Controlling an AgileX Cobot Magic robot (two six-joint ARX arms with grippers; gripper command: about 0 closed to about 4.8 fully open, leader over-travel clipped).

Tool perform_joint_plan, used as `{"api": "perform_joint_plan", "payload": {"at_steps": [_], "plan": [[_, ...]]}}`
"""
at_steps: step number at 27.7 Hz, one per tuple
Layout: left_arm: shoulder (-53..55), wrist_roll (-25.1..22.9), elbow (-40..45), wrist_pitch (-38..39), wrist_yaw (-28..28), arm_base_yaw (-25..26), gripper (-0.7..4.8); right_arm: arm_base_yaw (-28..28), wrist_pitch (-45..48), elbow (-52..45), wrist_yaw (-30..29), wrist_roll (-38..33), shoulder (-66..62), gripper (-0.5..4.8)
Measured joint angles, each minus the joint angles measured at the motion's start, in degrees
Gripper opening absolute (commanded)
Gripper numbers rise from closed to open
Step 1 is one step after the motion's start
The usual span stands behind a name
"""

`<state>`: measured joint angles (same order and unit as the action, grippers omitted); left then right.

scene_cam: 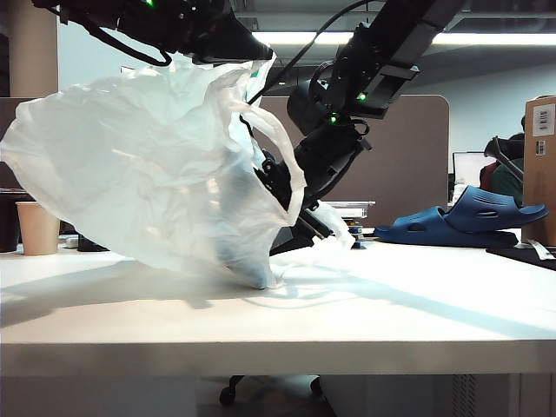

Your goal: Put the power bank into the bag.

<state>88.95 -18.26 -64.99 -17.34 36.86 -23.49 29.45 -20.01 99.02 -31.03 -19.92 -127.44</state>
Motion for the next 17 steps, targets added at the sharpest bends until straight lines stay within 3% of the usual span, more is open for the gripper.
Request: {"api": "perform_joint_plan", "payload": {"at_steps": [13, 17], "plan": [[0.3, 0.1, 0.0, 10.0, -0.5, 0.0, -0.05, 1.6, 0.0, 0.0, -0.3, 0.0, -0.2, 1.98], [0.3, 0.1, 0.0, 13.2, -2.4, 0.0, -0.05, 1.9, 0.0, -0.1, -5.9, 0.0, -0.3, 1.98]]}}
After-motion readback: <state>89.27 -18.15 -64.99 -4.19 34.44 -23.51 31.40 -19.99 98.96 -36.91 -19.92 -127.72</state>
